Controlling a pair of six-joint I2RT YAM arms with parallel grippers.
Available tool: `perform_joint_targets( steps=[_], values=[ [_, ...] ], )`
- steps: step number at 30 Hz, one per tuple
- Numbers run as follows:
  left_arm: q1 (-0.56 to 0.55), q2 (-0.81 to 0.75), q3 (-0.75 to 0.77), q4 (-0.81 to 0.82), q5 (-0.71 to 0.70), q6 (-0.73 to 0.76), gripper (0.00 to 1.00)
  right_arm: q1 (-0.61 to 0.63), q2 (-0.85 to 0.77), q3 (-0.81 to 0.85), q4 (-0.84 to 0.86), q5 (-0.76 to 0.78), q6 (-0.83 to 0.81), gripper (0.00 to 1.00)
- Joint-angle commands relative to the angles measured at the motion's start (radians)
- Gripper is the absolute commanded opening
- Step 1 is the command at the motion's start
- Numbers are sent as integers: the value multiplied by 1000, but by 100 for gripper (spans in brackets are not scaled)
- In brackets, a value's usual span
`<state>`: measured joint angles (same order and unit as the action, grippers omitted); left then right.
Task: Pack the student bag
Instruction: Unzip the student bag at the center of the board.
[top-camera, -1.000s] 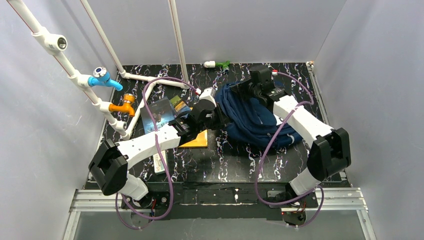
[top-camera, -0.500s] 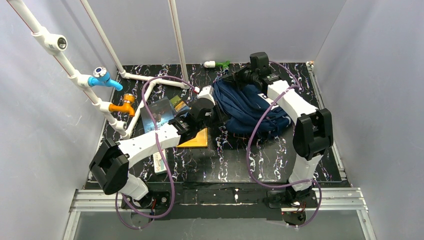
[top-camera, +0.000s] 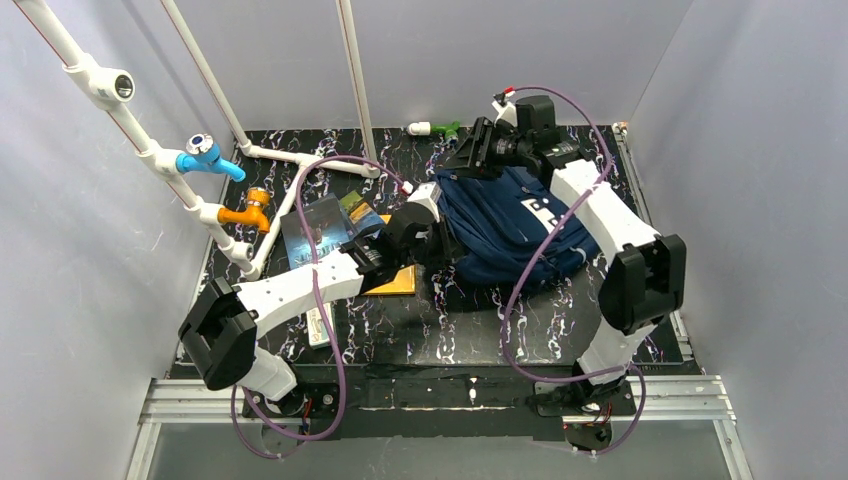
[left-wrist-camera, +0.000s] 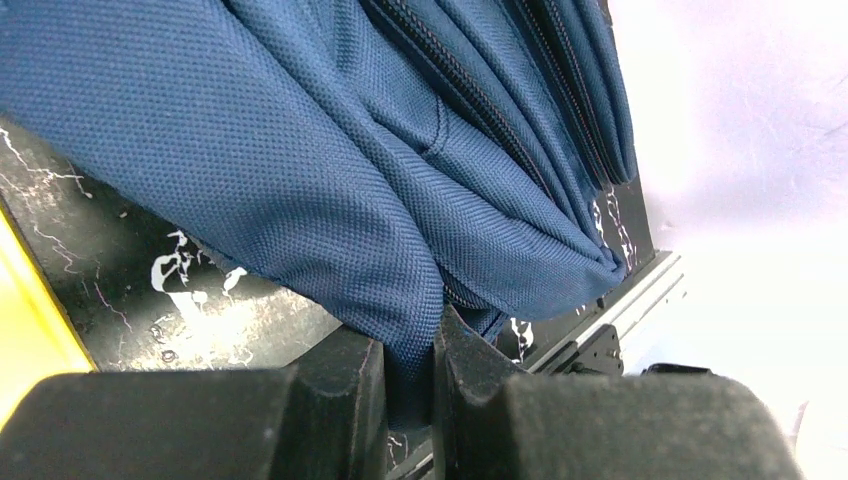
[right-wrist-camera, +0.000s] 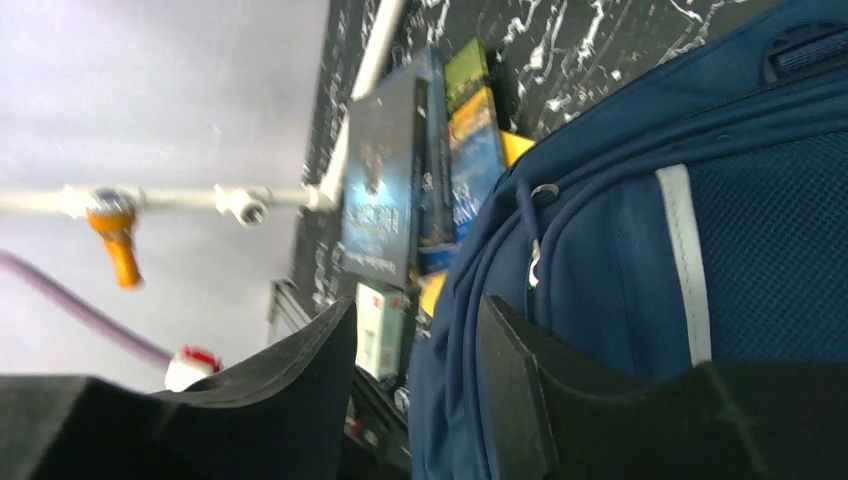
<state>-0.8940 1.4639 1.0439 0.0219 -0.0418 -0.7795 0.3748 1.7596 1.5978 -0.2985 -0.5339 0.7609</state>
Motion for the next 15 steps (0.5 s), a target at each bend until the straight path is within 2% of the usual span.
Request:
perform_joint_targets(
  steps=[1, 3, 7, 9, 10, 11, 13, 15],
  values=[
    [-21, -41, 35, -16, 116, 26, 0, -3, -130, 14, -242, 20, -393, 59],
    [-21, -34, 48, -54, 117, 33, 0, 4, -187, 9, -338, 117, -478, 64],
    [-21, -16, 82, -102, 109, 55, 0, 83, -317, -72, -478, 505, -607, 74],
    [-20, -5, 94, -115, 108, 64, 0, 150, -362, -131, -520, 659, -632, 77],
    [-19, 2, 102, -121, 108, 68, 0, 207, -379, -155, -536, 730, -645, 83],
    [-19, 8, 110, -129, 109, 71, 0, 274, -410, -183, -532, 809, -650, 86],
    [-19, 23, 124, -140, 115, 74, 0, 375, -443, -235, -520, 908, -643, 86],
    [-20, 31, 135, -151, 120, 75, 0, 423, -473, -274, -524, 1040, -600, 85]
  ],
)
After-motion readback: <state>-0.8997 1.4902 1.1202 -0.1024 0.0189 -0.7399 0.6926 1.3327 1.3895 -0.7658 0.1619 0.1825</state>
